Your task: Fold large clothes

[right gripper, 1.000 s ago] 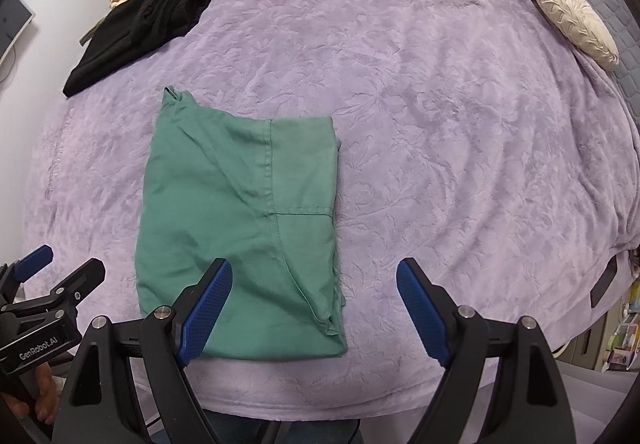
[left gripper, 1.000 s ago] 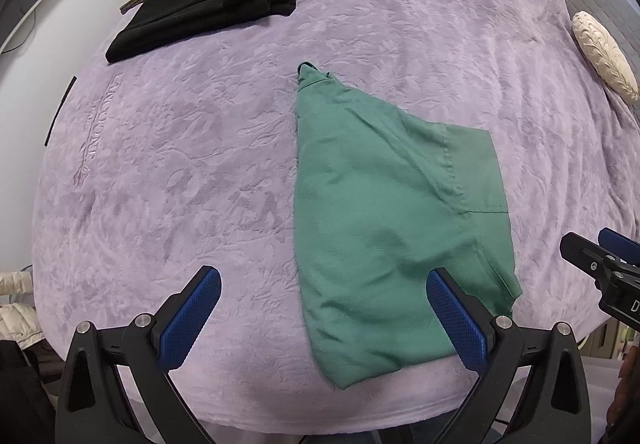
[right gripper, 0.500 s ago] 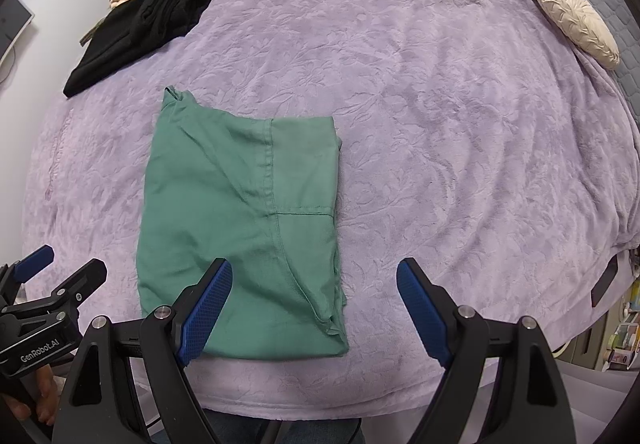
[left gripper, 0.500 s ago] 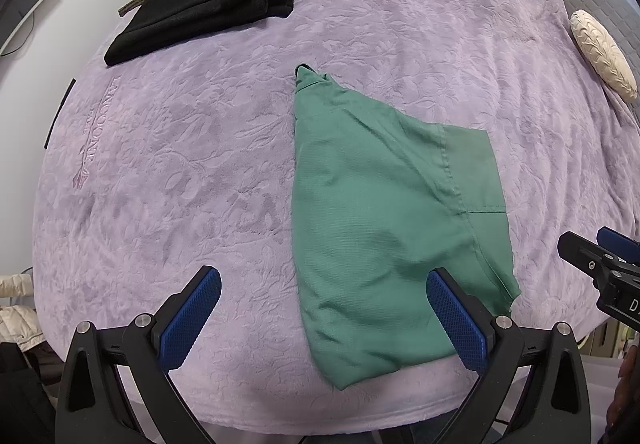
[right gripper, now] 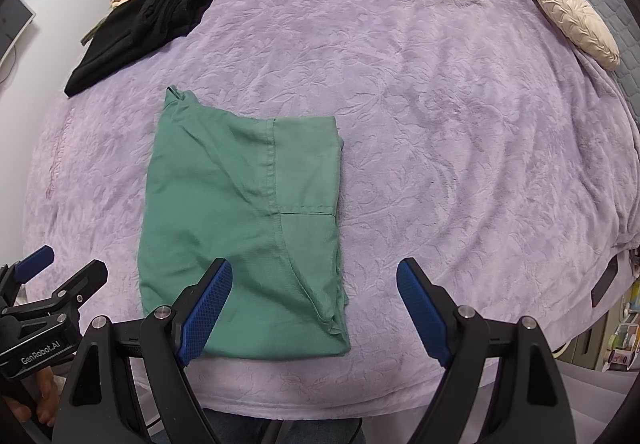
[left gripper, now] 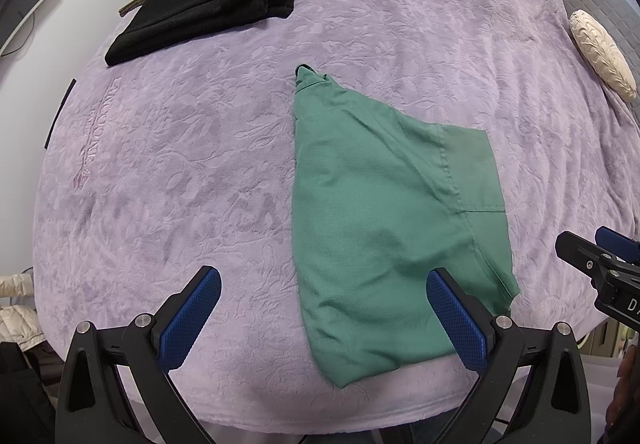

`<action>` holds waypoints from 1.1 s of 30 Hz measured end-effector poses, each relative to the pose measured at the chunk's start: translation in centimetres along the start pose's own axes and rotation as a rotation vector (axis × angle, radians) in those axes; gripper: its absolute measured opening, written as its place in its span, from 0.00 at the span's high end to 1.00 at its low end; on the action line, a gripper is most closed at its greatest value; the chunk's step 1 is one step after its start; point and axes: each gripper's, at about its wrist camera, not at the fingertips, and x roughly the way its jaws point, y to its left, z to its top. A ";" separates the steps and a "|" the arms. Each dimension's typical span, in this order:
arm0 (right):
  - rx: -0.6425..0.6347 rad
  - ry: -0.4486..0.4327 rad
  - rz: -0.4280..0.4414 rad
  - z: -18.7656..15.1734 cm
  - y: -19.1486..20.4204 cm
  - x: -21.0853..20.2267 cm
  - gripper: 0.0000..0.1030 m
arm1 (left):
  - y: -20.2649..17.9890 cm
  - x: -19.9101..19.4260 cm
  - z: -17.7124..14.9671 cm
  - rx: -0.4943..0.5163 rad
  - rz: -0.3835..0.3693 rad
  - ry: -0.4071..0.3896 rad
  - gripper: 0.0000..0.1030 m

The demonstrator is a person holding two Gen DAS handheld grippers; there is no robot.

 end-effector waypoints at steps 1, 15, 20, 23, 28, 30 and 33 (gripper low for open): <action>0.000 0.001 0.000 0.0 0.0 0.0 0.16 | 0.0 0.0 0.0 0.000 0.000 0.000 0.00; 0.000 -0.002 0.000 -0.1 0.4 -0.2 0.16 | 0.0 -0.1 -0.1 -0.002 -0.002 -0.002 0.00; 0.000 -0.001 0.000 -0.2 0.5 -0.2 0.16 | 0.0 -0.1 -0.1 0.001 -0.001 -0.002 0.00; 0.001 -0.001 0.000 -0.2 0.5 -0.2 0.16 | 0.0 -0.1 -0.1 0.001 -0.001 -0.002 0.00; 0.001 -0.002 0.001 -0.2 0.5 -0.2 0.16 | -0.1 -0.1 -0.1 0.001 -0.001 -0.004 0.00; 0.002 -0.002 0.001 -0.2 0.5 -0.2 0.16 | 0.0 -0.1 -0.1 0.001 0.000 -0.003 0.00; 0.002 -0.002 0.001 -0.3 0.6 -0.2 0.16 | -0.1 -0.1 -0.1 0.001 0.001 -0.004 0.00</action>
